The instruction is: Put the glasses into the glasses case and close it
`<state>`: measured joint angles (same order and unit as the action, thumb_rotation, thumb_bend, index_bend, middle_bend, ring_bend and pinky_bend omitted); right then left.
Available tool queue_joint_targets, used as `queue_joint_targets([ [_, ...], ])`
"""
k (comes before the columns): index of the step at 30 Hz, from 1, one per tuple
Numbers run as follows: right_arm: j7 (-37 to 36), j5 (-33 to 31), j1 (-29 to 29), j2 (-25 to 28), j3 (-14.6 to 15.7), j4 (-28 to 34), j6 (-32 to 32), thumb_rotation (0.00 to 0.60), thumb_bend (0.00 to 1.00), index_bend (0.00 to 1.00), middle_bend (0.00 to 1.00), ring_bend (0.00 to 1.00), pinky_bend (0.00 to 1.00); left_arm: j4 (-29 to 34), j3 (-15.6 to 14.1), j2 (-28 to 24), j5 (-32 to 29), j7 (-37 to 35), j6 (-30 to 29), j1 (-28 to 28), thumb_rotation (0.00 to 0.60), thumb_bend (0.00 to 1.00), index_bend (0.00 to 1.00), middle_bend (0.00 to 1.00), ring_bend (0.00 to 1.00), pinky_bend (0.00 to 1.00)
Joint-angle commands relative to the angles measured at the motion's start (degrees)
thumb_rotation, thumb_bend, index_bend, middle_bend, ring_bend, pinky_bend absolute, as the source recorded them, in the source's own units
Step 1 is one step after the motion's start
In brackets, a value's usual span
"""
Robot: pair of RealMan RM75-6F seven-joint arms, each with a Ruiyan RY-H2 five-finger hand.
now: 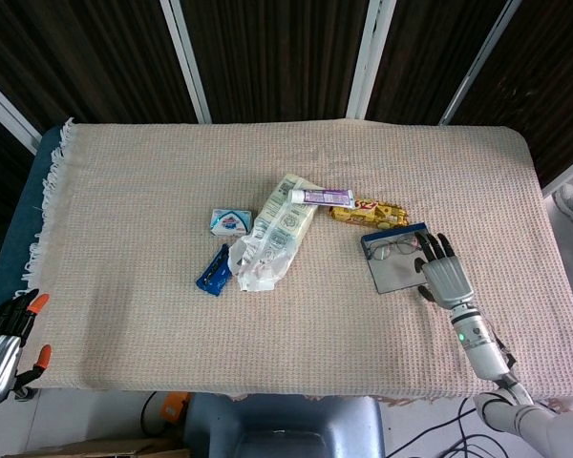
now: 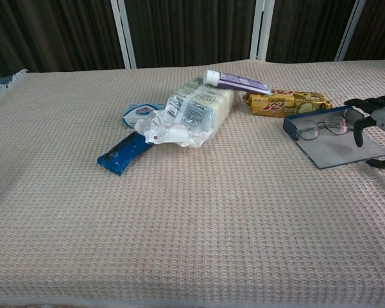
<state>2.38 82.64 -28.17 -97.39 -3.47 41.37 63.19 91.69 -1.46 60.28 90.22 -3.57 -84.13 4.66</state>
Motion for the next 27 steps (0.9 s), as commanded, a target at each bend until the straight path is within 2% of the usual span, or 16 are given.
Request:
queue_joint_targets([
  [1,0.29,-0.05,-0.12,-0.14,-0.16,-0.13,-0.17,0.600,0.33,0.61,0.10,0.00,0.00,0.00,0.01,0.02,-0.01,0.04,-0.01,0.00,0.600,0.45,0.00,0.00,0.00,0.09],
  [27,0.70,-0.73,-1.12,-2.17,-1.61,-2.92,-1.34,0.600,0.33,0.62,0.10,0.00,0.00,0.25,0.23,0.18,-0.61,0.73,0.03,-0.11,0.600,0.45,0.00,0.00,0.00,0.09],
])
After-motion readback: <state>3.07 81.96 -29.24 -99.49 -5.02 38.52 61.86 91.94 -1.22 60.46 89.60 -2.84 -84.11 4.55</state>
